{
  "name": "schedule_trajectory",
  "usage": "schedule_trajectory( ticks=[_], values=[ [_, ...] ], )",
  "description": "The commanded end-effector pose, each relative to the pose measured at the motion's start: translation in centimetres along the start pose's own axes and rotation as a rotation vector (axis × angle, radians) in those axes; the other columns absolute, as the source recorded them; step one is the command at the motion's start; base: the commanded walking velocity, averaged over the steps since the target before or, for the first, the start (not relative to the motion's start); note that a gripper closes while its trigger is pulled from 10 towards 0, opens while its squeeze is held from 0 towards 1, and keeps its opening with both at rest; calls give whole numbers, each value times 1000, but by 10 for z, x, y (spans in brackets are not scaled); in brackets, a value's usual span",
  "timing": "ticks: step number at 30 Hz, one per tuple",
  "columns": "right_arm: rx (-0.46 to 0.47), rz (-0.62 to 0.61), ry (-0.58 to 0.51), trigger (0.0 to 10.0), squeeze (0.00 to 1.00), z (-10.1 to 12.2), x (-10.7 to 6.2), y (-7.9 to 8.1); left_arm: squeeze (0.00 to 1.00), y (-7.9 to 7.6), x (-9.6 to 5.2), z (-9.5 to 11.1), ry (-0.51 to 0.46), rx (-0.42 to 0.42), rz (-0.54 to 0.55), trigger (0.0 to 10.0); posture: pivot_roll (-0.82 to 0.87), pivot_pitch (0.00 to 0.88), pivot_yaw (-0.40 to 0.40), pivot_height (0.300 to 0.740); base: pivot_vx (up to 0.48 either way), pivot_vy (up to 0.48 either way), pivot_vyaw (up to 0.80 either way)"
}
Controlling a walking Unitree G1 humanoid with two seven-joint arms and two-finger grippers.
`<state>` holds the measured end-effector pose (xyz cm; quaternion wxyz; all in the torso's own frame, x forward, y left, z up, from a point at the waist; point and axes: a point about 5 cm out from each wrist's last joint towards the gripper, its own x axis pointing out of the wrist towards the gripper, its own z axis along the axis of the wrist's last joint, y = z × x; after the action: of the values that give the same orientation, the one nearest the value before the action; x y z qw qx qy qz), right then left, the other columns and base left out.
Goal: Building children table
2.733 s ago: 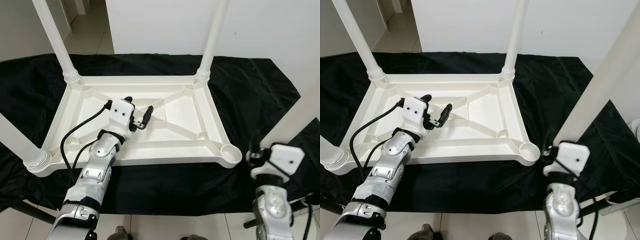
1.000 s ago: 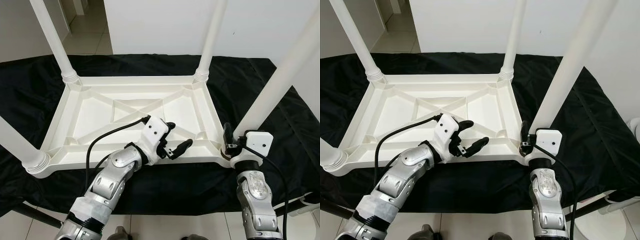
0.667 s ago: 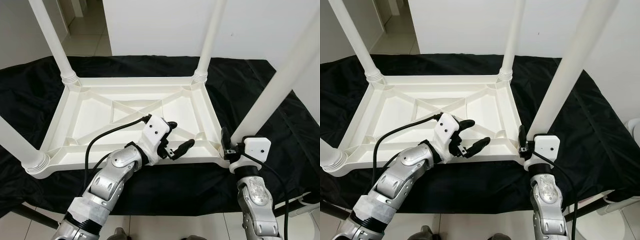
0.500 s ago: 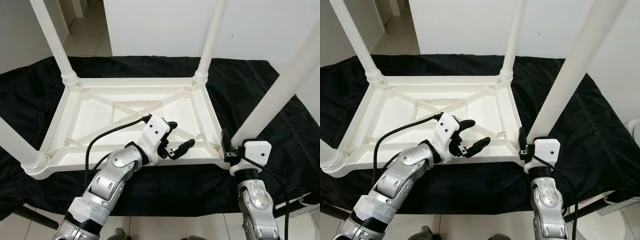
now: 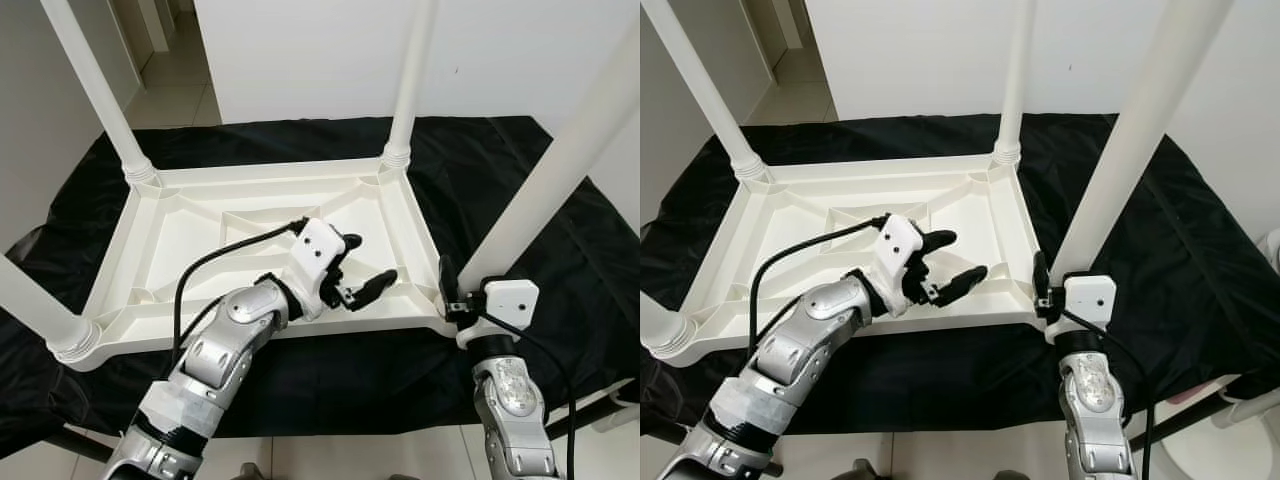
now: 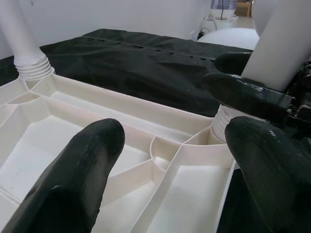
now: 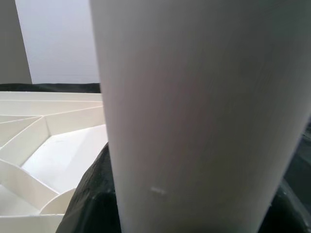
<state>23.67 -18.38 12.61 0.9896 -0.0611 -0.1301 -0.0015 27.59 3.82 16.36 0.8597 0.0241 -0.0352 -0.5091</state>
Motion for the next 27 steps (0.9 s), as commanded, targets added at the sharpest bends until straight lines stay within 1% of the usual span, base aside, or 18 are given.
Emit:
schedule_trajectory(
  ticks=[1,6,8,11,14,20,23,25,27],
  values=[
    [16,3,73,10000,0,-13,-6,4,0,-3,-2,-1,19,0,-111,10000,-53,12,103,740,0,0,0],
    [17,3,74,10000,0,-13,-7,4,0,-3,-2,-1,21,2,-114,10000,-52,12,101,740,0,0,0],
    [11,16,79,10000,0,-14,-8,7,0,-3,-3,-1,23,4,-119,10000,-48,14,98,740,0,0,0],
    [-31,96,106,10000,0,-18,-14,16,0,-4,-5,-1,19,0,-103,10000,-40,21,80,740,0,0,0],
    [-81,146,130,10000,0,-24,-20,17,0,-6,-7,0,15,-4,-92,10000,-37,26,72,740,0,0,0],
    [-101,174,138,10000,0,-26,-22,18,0,-6,-7,0,13,-5,-84,10000,-34,33,66,740,0,0,0],
    [-59,149,159,10000,0,-30,-24,14,0,-6,-8,1,10,-6,-80,10000,-34,37,66,740,0,0,0],
    [-52,144,161,10000,0,-31,-24,14,0,-6,-8,1,10,-6,-80,10000,-34,37,66,740,0,0,0],
    [-5,111,173,10000,0,-33,-24,12,0,-7,-8,2,6,-7,-79,10000,-37,38,64,740,0,0,0]
  ],
)
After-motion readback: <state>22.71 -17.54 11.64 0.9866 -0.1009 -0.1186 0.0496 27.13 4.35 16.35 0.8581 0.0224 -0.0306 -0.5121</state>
